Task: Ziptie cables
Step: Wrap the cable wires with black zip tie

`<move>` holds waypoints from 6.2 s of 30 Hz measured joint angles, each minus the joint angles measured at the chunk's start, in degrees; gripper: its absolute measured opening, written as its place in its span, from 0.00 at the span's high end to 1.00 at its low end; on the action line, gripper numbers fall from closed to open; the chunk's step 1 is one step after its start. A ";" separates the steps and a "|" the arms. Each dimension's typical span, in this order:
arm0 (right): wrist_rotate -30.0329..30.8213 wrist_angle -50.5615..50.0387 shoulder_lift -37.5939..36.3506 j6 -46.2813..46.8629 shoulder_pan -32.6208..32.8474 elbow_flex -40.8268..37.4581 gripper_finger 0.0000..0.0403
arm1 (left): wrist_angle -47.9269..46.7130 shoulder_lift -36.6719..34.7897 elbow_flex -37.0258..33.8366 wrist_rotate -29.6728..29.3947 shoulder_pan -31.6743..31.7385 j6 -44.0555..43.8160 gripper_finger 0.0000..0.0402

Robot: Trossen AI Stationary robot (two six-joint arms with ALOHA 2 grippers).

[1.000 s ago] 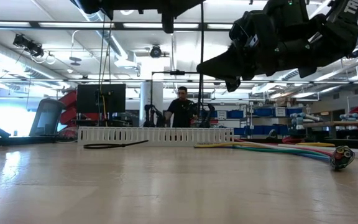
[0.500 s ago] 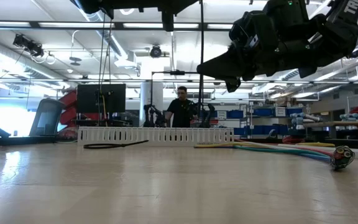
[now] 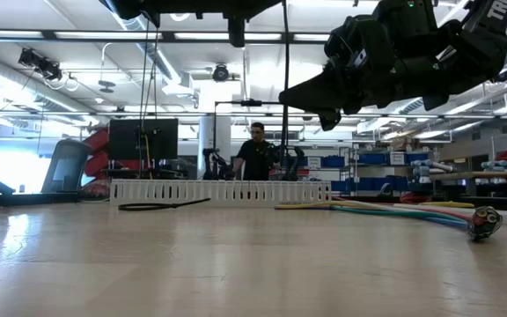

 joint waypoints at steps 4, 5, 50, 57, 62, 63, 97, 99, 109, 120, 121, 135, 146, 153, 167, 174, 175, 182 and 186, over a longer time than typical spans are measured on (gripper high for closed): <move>-0.02 -0.03 0.00 0.02 0.00 0.00 1.00 | -0.04 0.00 0.00 -0.87 0.00 -1.44 0.99; -0.24 -0.14 0.00 0.02 0.00 0.00 1.00 | -0.15 0.00 0.00 -1.28 0.00 -1.61 0.99; 26.73 -35.50 -8.36 -40.60 15.68 0.02 0.95 | 52.44 33.40 -16.09 -11.86 -2.17 -36.54 1.00; 34.20 -26.96 -0.59 -56.57 18.23 0.04 0.89 | 49.37 33.35 -15.34 -7.46 0.01 -40.45 1.00; 35.73 -24.20 2.73 -64.82 21.19 0.92 0.84 | 48.01 33.35 -15.30 -7.66 0.99 -41.76 1.00; 36.30 -23.26 3.06 -66.05 21.80 0.90 0.83 | 47.81 33.35 -15.30 -7.69 1.14 -42.11 1.00; 35.83 -30.77 3.28 -69.68 28.30 0.96 0.82 | 42.24 33.35 -8.11 -5.38 1.49 -44.15 1.00; 35.58 -30.07 3.28 -70.12 28.58 0.92 0.82 | 42.04 33.35 -8.11 -5.41 1.49 -44.11 1.00; 32.19 -29.58 3.28 -72.46 28.08 0.92 0.82 | 42.13 33.35 -8.11 -6.78 1.49 -44.97 1.00; 29.06 -28.57 3.28 -76.38 24.92 0.90 0.93 | 42.34 33.35 -8.11 -6.93 1.33 -45.39 1.00; 28.70 -28.56 3.28 -75.10 24.83 0.90 0.96 | 42.34 33.35 -8.11 -6.92 1.33 -45.27 1.00; 29.42 -23.11 1.15 -20.19 21.88 -2.02 1.00 | 44.67 33.33 -8.34 -7.34 -0.52 -17.60 1.00; 26.80 9.19 -1.45 6.61 19.36 -15.91 1.00 | 47.90 32.76 -9.21 -18.06 -11.65 19.10 1.00; 22.49 12.12 -1.44 12.19 17.55 -13.37 1.00 | 42.65 32.85 -5.98 -25.51 -16.49 39.85 1.00; 23.10 13.89 -1.44 17.69 19.17 -13.62 1.00 | 45.02 32.81 -5.81 -37.29 -19.09 46.88 1.00; 23.10 14.83 -1.44 18.24 19.19 -13.62 1.00 | 44.99 32.81 -5.84 -37.94 -19.29 49.21 1.00; 23.10 14.92 -1.44 18.42 19.19 -13.62 1.00 | 45.05 32.81 -5.84 -38.25 -19.37 49.42 1.00; 23.10 14.85 -1.44 19.42 18.31 -13.62 1.00 | 43.98 32.81 -5.84 -38.22 -19.66 49.53 1.00; 22.60 14.81 -1.44 20.14 17.57 -13.62 1.00 | 43.54 32.83 -5.84 -38.45 -19.94 49.59 1.00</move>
